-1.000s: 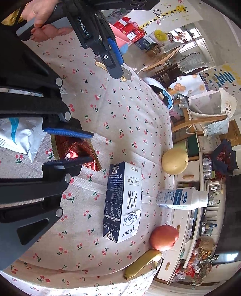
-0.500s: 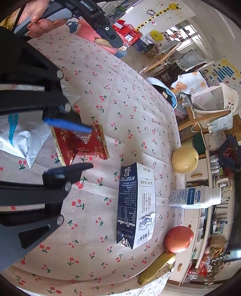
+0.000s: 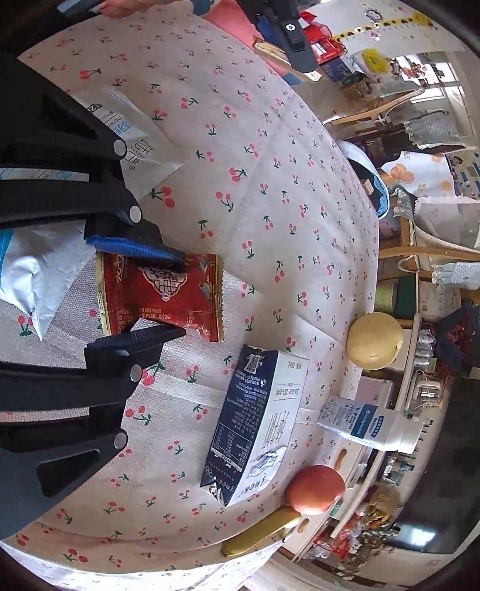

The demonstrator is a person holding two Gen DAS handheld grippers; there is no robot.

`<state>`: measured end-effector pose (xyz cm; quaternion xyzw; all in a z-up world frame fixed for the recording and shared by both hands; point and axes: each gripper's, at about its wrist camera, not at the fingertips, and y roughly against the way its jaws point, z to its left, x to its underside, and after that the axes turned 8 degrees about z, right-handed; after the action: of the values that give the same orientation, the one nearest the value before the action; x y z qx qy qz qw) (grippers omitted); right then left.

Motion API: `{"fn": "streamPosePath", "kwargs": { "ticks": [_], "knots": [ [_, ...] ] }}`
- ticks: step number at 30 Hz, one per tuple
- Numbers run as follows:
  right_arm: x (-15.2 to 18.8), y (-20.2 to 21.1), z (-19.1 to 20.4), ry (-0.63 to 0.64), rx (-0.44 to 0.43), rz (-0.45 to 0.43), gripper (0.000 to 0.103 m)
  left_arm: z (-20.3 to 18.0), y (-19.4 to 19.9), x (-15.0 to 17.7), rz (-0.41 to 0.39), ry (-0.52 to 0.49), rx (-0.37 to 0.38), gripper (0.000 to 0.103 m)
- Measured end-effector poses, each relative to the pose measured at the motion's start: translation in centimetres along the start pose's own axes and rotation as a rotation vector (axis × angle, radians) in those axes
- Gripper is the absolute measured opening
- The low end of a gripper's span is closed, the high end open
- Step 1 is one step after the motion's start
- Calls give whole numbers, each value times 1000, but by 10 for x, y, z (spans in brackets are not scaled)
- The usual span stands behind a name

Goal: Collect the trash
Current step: 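Lift the foil pack with the left tool while the right tool grasps the red snack bag, then carry the foil pack and red snack bag to the pink bucket and release them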

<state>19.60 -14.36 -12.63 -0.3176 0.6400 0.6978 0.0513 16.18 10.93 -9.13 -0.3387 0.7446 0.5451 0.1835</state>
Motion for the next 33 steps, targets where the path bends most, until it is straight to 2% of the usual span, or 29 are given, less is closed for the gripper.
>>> {"fn": "streamPosePath", "kwargs": {
  "ticks": [4, 19, 25, 33],
  "knots": [
    [1, 4, -3, -17, 2, -18, 30, 3, 2, -3, -4, 6, 4, 65],
    [2, 36, 1, -94, -13, -84, 30, 28, 27, -16, -65, 45, -14, 65],
    [-4, 49, 23, -70, -28, -103, 30, 45, 40, -21, -101, 70, -50, 65],
    [-16, 62, 72, -1, -82, -121, 30, 72, 56, -29, -145, 124, -92, 65]
  ]
}}
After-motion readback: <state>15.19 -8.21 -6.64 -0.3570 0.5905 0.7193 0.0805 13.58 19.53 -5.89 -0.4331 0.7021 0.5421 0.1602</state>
